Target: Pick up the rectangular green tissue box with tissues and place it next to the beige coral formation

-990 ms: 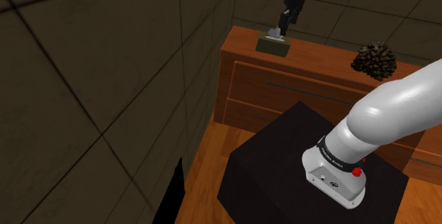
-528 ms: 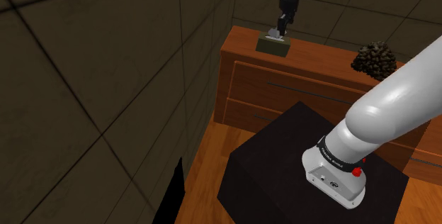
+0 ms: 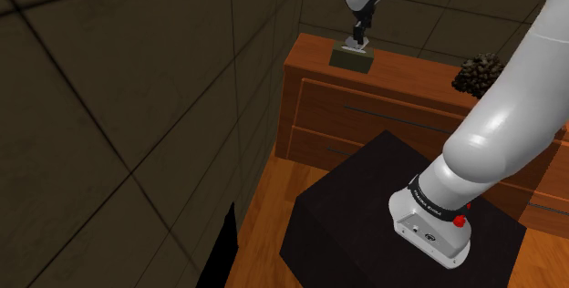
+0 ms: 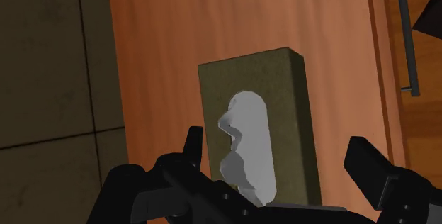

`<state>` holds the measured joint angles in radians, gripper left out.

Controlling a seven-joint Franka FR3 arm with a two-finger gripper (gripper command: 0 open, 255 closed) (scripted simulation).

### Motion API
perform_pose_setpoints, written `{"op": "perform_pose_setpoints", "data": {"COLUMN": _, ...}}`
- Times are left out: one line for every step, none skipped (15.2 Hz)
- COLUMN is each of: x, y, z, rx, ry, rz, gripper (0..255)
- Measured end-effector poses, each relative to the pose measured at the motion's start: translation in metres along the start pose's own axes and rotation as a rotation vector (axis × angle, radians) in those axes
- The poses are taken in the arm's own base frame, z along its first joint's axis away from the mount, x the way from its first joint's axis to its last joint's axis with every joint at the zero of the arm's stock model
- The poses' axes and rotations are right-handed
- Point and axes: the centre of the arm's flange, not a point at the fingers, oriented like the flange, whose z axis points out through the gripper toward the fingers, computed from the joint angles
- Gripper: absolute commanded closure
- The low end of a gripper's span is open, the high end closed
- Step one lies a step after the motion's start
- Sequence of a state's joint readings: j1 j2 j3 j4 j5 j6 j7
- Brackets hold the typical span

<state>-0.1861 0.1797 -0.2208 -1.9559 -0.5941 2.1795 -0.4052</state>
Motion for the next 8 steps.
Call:
{"op": "perform_pose_setpoints", "data": {"x": 0.006, "y": 0.006, "z": 0.006, "rx": -0.014, "ry": -0.009, "rz": -0.009, "gripper": 0}}
{"op": "perform_pose_setpoints", "data": {"x": 0.013, "y": 0.011, "z": 0.012, "rx": -0.028, "ry": -0.016, "rz": -0.018, "gripper": 0}}
{"op": "perform_pose_setpoints", "data": {"x": 0.016, "y": 0.015, "z": 0.020, "rx": -0.034, "ry": -0.019, "rz": -0.023, "gripper": 0}}
{"op": "perform_pose_setpoints", "data": {"x": 0.018, "y": 0.018, "z": 0.026, "rx": -0.038, "ry": -0.022, "rz": -0.025, "gripper": 0}}
{"op": "perform_pose_setpoints", "data": {"x": 0.018, "y": 0.018, "z": 0.032, "rx": -0.040, "ry": -0.023, "rz": -0.026, "gripper": 0}}
{"op": "perform_pose_setpoints", "data": {"x": 0.019, "y": 0.019, "z": 0.038, "rx": -0.041, "ry": -0.023, "rz": -0.027, "gripper": 0}}
{"op": "perform_pose_setpoints", "data": {"x": 0.019, "y": 0.020, "z": 0.043, "rx": -0.041, "ry": -0.023, "rz": -0.027, "gripper": 0}}
{"op": "perform_pose_setpoints", "data": {"x": 0.018, "y": 0.020, "z": 0.048, "rx": -0.041, "ry": -0.024, "rz": -0.027, "gripper": 0}}
